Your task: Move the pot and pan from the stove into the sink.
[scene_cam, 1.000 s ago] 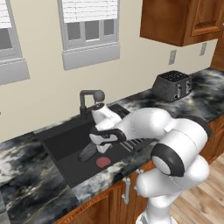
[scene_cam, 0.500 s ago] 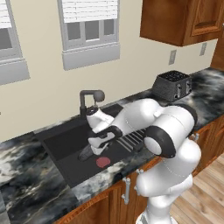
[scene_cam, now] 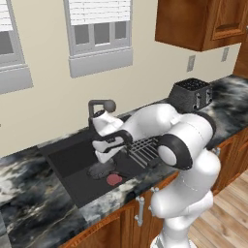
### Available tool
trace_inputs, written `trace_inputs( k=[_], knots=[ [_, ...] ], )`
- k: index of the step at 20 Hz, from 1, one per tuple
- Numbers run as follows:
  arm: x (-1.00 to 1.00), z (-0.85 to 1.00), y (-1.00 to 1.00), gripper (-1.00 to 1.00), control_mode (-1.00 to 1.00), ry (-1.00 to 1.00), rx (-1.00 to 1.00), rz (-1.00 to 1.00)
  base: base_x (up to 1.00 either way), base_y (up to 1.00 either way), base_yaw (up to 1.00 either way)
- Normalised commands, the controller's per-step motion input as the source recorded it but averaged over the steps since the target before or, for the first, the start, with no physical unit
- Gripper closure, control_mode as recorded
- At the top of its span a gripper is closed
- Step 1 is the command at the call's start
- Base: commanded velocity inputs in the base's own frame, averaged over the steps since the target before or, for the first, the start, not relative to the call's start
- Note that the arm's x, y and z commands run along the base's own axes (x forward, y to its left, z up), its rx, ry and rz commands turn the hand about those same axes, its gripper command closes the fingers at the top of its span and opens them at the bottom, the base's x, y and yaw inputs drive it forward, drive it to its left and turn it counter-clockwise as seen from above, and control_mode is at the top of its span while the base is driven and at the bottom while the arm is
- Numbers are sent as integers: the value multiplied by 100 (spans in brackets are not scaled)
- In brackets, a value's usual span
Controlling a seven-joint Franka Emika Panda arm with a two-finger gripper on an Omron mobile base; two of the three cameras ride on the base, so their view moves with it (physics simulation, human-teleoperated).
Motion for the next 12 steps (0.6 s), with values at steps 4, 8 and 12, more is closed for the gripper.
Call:
trace_inputs(
  k=[4, 8, 12],
  knots=[
    [-37, 50, -42, -100, -100, 2, 9, -25, 0, 0, 0],
    [-44, 44, -59, -100, -100, 0, 10, -22, 0, 0, 0],
    [-45, 47, -60, -100, -100, 0, 12, -20, 0, 0, 0]
  ],
)
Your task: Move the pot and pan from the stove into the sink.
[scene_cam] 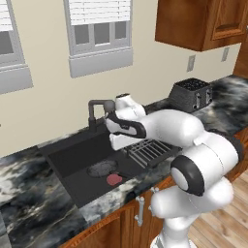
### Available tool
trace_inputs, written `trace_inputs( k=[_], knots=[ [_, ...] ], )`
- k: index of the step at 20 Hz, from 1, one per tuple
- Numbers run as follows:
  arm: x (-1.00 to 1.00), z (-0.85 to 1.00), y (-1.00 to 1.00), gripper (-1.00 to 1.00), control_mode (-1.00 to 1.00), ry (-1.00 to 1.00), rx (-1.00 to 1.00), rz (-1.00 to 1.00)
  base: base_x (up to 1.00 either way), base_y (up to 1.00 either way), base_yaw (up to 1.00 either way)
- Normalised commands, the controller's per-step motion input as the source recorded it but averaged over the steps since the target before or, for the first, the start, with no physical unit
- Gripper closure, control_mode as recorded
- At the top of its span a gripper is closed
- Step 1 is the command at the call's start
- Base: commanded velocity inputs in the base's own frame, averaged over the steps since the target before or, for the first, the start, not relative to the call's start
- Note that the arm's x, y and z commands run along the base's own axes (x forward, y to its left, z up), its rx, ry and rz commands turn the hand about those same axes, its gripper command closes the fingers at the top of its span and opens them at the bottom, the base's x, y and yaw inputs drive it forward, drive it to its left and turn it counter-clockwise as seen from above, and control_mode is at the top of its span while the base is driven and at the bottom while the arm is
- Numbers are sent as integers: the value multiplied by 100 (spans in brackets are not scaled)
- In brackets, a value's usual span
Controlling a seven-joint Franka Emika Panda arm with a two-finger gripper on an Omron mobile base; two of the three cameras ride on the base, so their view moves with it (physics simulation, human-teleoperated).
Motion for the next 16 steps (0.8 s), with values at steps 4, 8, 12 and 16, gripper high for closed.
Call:
trace_inputs(
  k=[4, 8, 12, 16],
  knots=[
    [-44, 57, -56, -100, -100, -1, 15, -17, 0, 0, 0],
    [-48, 62, -52, -100, -100, -6, 15, -14, 0, 0, 0],
    [-52, 51, -35, -100, -100, -29, 14, -2, 0, 0, 0],
    [-45, 11, -22, -100, -100, -49, 14, 0, 0, 0, 0]
  ],
)
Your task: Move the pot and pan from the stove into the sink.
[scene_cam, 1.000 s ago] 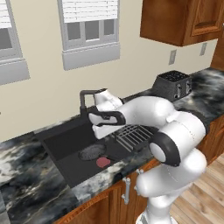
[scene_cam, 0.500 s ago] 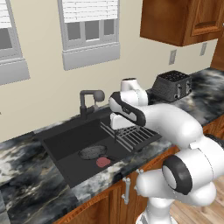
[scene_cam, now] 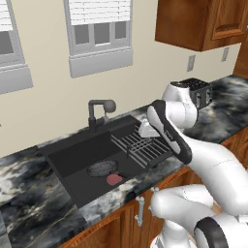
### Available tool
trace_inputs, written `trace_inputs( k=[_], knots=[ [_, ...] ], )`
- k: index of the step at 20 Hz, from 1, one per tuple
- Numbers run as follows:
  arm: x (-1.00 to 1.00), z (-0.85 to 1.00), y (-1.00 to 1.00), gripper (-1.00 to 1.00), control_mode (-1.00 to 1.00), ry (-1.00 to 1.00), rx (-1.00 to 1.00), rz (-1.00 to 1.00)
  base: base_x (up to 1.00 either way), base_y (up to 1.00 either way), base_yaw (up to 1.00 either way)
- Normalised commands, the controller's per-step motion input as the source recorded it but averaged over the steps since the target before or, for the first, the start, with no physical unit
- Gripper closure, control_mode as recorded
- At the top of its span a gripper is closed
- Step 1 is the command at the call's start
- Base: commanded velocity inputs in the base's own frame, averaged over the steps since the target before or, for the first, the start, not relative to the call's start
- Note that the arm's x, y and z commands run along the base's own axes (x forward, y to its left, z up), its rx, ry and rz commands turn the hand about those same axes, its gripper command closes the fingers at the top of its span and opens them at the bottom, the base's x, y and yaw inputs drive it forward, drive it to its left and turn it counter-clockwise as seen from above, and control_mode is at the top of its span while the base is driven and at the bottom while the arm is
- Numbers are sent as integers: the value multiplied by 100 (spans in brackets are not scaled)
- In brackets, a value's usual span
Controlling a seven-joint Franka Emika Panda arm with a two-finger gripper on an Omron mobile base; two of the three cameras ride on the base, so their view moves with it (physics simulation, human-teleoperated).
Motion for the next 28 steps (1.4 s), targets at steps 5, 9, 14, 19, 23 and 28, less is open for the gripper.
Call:
trace_inputs(
  k=[5, 9, 14, 19, 23, 28],
  knots=[
    [-40, 0, -23, -100, -100, -50, 12, 0, 0, 0, 0],
    [-25, 2, -3, -100, -100, -22, 2, 2, 0, 0, 0],
    [0, 0, 0, -100, 100, 0, 0, 0, -4, -13, -5],
    [0, 0, 0, -100, 100, 0, 0, 0, -1, -52, -30],
    [0, 0, 0, -100, 100, 0, 0, 0, 7, -44, -40],
    [0, 0, 0, -100, 100, 0, 0, 0, 9, -42, -42]
  ],
)
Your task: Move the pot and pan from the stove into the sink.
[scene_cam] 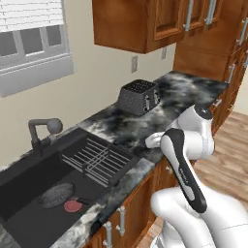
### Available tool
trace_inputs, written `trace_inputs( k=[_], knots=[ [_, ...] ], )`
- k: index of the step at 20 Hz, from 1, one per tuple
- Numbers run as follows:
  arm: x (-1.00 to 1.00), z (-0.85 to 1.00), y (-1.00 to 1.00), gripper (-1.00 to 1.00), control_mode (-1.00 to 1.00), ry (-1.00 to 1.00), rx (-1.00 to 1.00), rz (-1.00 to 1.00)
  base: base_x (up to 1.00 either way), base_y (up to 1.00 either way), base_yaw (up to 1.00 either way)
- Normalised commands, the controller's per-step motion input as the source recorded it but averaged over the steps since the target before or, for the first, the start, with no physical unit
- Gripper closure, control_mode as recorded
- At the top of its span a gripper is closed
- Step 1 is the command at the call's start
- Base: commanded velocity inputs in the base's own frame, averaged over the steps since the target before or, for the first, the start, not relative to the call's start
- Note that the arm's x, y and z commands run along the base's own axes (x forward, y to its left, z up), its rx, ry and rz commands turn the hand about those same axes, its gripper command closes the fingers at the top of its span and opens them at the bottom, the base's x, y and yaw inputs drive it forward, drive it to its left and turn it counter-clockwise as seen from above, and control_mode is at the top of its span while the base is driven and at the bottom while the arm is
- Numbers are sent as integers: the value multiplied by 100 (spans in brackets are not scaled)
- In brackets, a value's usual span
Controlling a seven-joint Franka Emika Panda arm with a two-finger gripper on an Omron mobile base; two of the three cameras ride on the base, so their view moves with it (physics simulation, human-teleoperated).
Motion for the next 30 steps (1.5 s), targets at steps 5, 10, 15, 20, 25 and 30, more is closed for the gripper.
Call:
trace_inputs(
  k=[5, 10, 15, 20, 25, 30],
  knots=[
    [0, 0, 0, -100, 100, 0, 0, 0, 9, -41, -43],
    [0, 0, 0, -100, 100, 0, 0, 0, 7, -31, -46],
    [0, 0, 0, -100, 100, 0, 0, 0, 6, -27, -47],
    [0, 0, 0, -100, 100, 0, 0, 0, 6, -26, -47],
    [0, 0, 0, -100, 100, 0, 0, 0, 6, -26, -47],
    [0, 0, 0, -100, 100, 0, 0, 0, 6, -26, -47]
  ],
)
